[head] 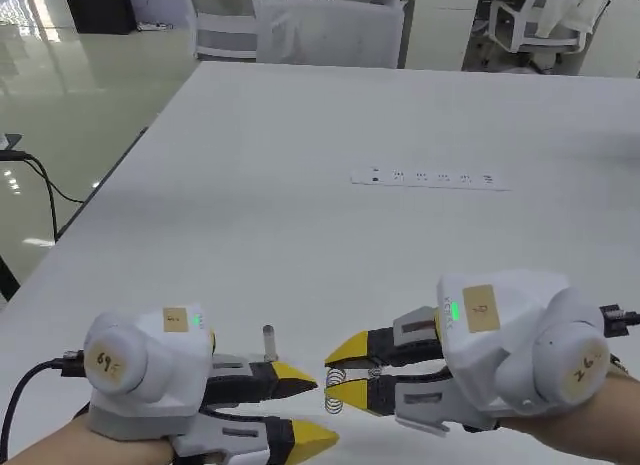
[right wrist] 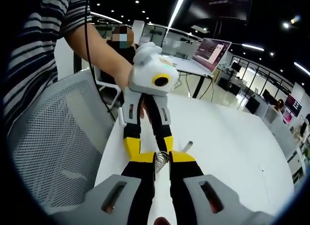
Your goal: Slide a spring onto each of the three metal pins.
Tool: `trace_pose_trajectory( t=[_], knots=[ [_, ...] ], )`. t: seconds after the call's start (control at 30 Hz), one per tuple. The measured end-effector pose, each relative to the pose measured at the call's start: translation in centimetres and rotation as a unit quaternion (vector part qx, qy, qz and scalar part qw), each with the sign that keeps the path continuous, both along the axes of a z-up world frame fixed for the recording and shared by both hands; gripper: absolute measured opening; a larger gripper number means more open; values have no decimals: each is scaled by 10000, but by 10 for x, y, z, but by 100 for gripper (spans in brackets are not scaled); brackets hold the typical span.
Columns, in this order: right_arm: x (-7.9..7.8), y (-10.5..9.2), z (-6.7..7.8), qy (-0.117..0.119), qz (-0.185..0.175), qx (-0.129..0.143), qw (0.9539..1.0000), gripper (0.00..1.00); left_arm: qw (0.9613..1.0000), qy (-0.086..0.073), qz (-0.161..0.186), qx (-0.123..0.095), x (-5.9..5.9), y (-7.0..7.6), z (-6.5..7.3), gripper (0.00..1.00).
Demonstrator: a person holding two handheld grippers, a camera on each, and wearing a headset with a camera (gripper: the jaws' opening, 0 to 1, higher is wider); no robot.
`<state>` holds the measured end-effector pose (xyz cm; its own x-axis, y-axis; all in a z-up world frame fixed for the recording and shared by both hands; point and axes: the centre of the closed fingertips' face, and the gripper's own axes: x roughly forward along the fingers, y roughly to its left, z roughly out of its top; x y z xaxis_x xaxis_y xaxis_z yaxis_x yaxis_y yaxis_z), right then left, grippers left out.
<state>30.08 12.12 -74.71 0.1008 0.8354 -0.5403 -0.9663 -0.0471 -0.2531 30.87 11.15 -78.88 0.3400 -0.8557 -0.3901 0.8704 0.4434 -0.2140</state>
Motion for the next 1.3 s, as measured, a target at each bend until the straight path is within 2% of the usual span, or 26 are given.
trace_pose_trajectory(
  t=[0.13,0.27,0.5,0.73,0.93,1.0,1.2,1.3],
  knots=[
    [3,0,1,-29,-37,11,10000,7,10000,50,70,-23,0,6,-1,32],
    [7,0,-1,-38,-89,-11,10000,7,9998,43,182,43,0,17,-2,36],
    [11,-1,-6,-44,-129,-66,9999,7,9983,53,561,141,4,46,-5,49],
    [11,1,-9,-42,-97,-90,9999,7,9963,55,845,157,8,65,-7,61],
    [13,3,-10,-44,-119,-97,9999,7,9952,66,925,306,8,78,-14,74],
    [13,5,-10,-47,-128,-86,9999,7,9947,120,989,245,8,81,-12,77],
    [20,11,-11,-61,-219,-30,9997,7,9943,105,1044,193,7,84,-10,90],
    [23,15,-13,-94,-241,-30,9997,7,9942,111,1073,47,6,84,-8,96]
  ],
)
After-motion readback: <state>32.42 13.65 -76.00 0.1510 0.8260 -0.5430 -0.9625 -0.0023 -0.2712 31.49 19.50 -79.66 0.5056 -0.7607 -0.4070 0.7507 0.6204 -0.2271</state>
